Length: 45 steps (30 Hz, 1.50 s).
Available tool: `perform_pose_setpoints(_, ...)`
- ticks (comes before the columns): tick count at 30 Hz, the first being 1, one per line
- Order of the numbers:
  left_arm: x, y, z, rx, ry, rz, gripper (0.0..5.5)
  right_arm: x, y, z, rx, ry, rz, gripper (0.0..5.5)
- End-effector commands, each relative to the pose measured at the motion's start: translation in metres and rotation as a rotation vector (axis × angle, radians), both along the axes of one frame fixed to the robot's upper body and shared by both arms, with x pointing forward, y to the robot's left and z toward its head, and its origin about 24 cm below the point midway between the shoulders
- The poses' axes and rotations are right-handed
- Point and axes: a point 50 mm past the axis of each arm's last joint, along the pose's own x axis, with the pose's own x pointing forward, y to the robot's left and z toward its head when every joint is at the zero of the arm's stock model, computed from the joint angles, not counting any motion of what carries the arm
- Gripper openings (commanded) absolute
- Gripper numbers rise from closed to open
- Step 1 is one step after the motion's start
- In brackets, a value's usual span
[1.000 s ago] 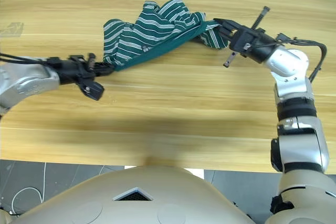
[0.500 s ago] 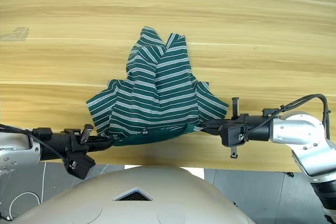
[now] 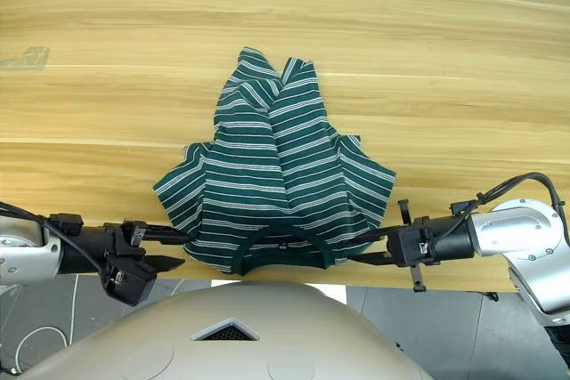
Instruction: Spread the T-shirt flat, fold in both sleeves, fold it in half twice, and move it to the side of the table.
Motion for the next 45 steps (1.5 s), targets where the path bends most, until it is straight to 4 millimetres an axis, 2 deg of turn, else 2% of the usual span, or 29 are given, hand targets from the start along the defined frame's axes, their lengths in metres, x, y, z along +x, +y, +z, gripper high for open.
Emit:
perform_pose_setpoints(1,-0.001,-0.011,0.012,-0.099,0.068,0.017,2.81,0.006,-0.005,0.007,-0.032,0.017,0.002,1.66)
perform_pose_setpoints(3,0.005,-0.013,0.015,-0.122,0.062,0.034,3.13,0.015,-0.008,0.007,-0.056,-0.035,-0.02,2.0)
perform_pose_setpoints(5,0.022,-0.013,0.017,-0.158,-0.019,0.068,3.38,0.031,-0.005,0.009,-0.044,-0.161,-0.062,2.3)
perform_pose_setpoints(6,0.044,-0.012,0.017,-0.186,-0.143,0.117,3.57,0.048,0.002,0.01,-0.009,-0.289,-0.11,2.51)
perform_pose_setpoints(8,0.102,-0.012,0.018,-0.224,-0.405,0.24,3.85,0.082,0.02,0.012,0.078,-0.517,-0.197,2.84)
perform_pose_setpoints(12,0.185,-0.026,0.022,-0.303,-0.572,0.427,4.57,0.138,0.051,0.014,0.159,-0.721,-0.315,3.65)
perform_pose_setpoints(14,0.225,-0.037,0.016,-0.308,-0.605,0.535,4.91,0.172,0.063,0.02,0.134,-0.853,-0.37,3.7)
perform_pose_setpoints(16,0.246,-0.051,0.01,-0.322,-0.601,0.591,5.29,0.193,0.066,0.022,0.084,-0.915,-0.381,3.7)
perform_pose_setpoints(19,0.263,-0.069,-0.003,-0.309,-0.621,0.606,5.38,0.216,0.07,0.017,0.013,-0.987,-0.392,3.7)
perform_pose_setpoints(21,0.268,-0.075,-0.013,-0.276,-0.63,0.597,5.38,0.227,0.074,0.013,-0.042,-1.074,-0.361,3.7)
perform_pose_setpoints(25,0.272,-0.075,-0.031,-0.219,-0.633,0.593,5.38,0.239,0.088,-0.004,-0.103,-1.096,-0.31,3.7)
perform_pose_setpoints(30,0.26,-0.071,-0.057,-0.13,-0.606,0.489,5.38,0.234,0.094,-0.041,-0.279,-1.068,-0.139,3.7)
perform_pose_setpoints(33,0.257,-0.067,-0.064,-0.115,-0.603,0.48,5.38,0.226,0.091,-0.062,-0.335,-1.025,-0.095,3.7)
perform_pose_setpoints(38,0.25,-0.053,-0.074,-0.1,-0.591,0.48,5.38,0.22,0.064,-0.071,-0.388,-0.976,-0.124,3.7)
perform_pose_setpoints(41,0.239,-0.031,-0.079,-0.094,-0.569,0.48,5.38,0.22,0.035,-0.065,-0.413,-0.975,-0.203,3.7)
perform_pose_setpoints(45,0.229,-0.004,-0.07,-0.096,-0.596,0.487,5.38,0.217,0.006,-0.055,-0.424,-0.98,-0.272,3.7)
